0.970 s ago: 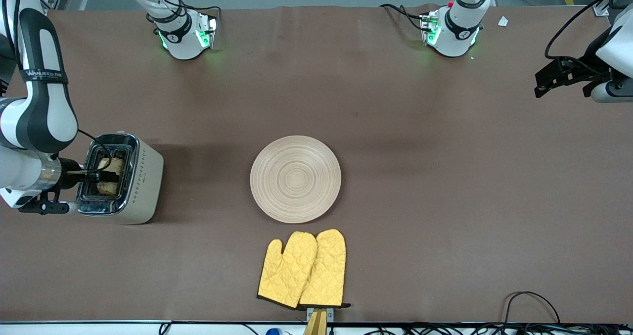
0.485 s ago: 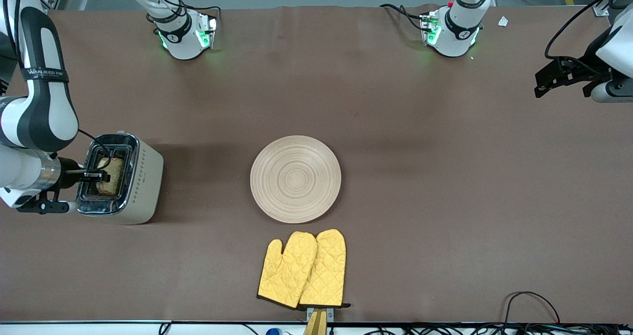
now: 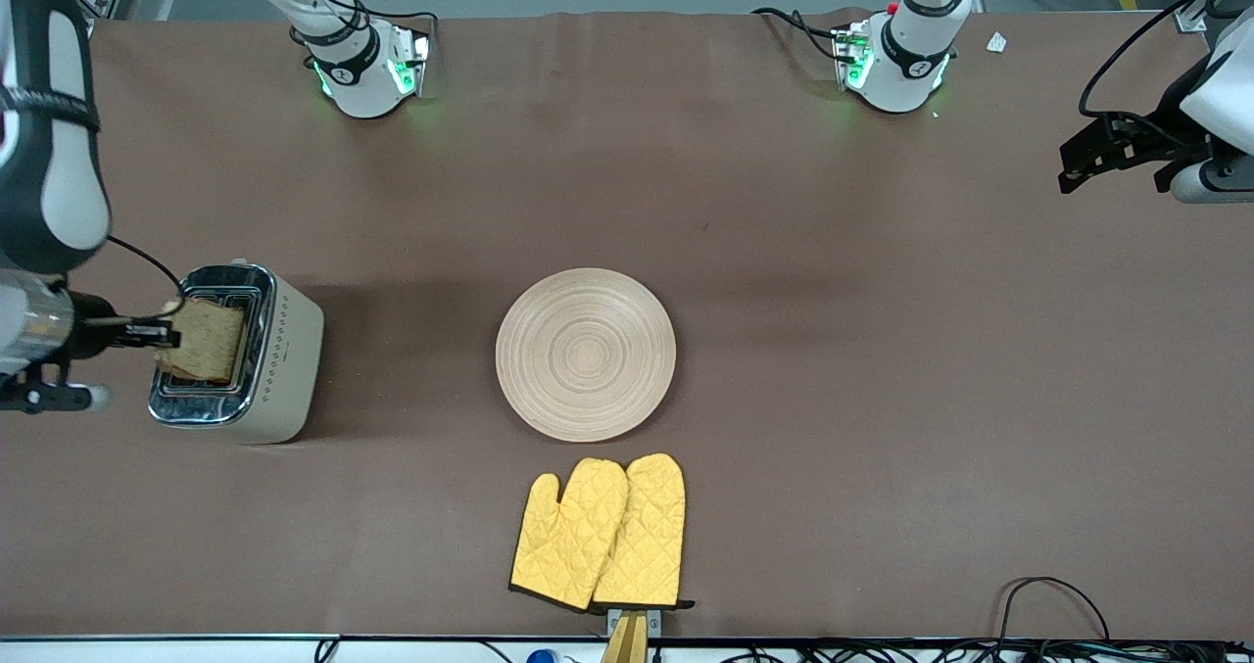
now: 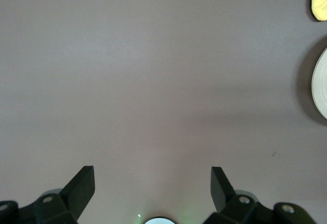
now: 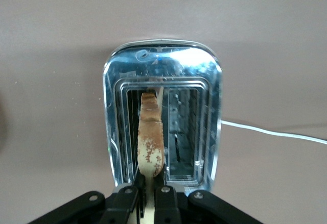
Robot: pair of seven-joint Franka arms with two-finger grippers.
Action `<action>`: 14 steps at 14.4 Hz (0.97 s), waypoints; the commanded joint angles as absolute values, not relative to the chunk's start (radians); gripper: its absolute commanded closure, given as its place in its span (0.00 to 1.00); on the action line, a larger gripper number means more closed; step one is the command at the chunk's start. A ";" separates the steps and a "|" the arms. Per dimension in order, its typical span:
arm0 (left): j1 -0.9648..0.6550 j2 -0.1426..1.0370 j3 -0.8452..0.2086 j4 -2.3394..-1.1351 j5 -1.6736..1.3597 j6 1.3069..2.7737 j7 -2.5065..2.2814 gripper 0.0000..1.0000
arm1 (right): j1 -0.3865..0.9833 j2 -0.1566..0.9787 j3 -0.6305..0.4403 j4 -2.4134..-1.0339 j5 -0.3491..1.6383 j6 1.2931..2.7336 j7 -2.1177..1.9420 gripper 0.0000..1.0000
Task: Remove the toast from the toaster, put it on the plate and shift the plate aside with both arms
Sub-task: 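Carry the toast with the right gripper over the wooden plate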
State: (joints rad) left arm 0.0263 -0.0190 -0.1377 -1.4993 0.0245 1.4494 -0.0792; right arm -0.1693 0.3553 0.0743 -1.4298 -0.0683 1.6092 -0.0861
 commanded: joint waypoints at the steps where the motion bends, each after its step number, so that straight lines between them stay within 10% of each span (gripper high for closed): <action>1: 0.025 -0.014 -0.140 -1.483 0.043 1.440 -0.075 0.00 | -0.077 0.342 0.074 -1.339 -0.146 1.517 -0.074 0.90; 14: 0.025 -0.014 -0.140 -1.485 0.037 1.443 -0.075 0.00 | 0.425 0.549 0.077 -1.336 0.056 1.822 0.653 0.90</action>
State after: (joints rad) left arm 0.0262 -0.0190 -0.1381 -1.4992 0.0245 1.4497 -0.0792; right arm 0.4048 0.5214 0.0839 -1.3462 -0.0053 1.7624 0.5725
